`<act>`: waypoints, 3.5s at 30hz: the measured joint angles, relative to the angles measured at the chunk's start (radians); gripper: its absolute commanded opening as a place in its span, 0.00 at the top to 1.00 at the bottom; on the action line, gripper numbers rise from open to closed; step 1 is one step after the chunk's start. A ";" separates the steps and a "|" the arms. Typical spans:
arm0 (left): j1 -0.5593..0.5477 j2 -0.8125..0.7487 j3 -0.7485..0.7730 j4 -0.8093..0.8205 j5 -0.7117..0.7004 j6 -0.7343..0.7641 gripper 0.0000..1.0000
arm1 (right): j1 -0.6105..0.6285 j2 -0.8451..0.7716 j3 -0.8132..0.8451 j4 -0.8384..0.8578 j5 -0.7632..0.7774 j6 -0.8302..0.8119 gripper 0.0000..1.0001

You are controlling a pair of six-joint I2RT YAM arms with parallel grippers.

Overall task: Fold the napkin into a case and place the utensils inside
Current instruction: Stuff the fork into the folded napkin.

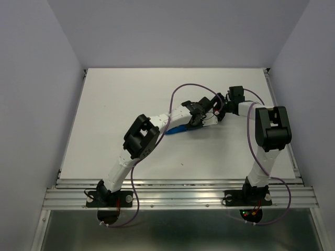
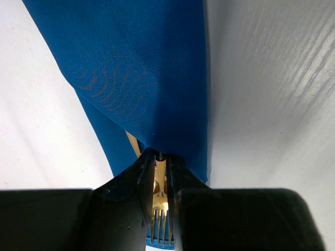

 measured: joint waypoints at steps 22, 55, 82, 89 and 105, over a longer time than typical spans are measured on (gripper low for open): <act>-0.001 0.000 -0.002 0.000 -0.053 -0.042 0.80 | 0.000 0.002 0.000 0.001 -0.001 0.003 0.30; 0.005 -0.030 -0.042 0.000 -0.038 -0.086 0.42 | 0.003 0.003 0.000 0.003 -0.002 0.004 0.30; 0.101 -0.296 -0.200 0.031 0.026 -0.173 0.42 | 0.004 -0.002 0.001 -0.003 0.005 -0.025 0.29; 0.158 -0.433 -0.349 0.131 -0.042 -0.338 0.38 | 0.005 -0.011 0.003 -0.026 0.035 -0.068 0.29; 0.201 -0.695 -0.687 0.336 -0.143 -0.860 0.42 | 0.004 -0.018 0.003 -0.034 0.058 -0.095 0.29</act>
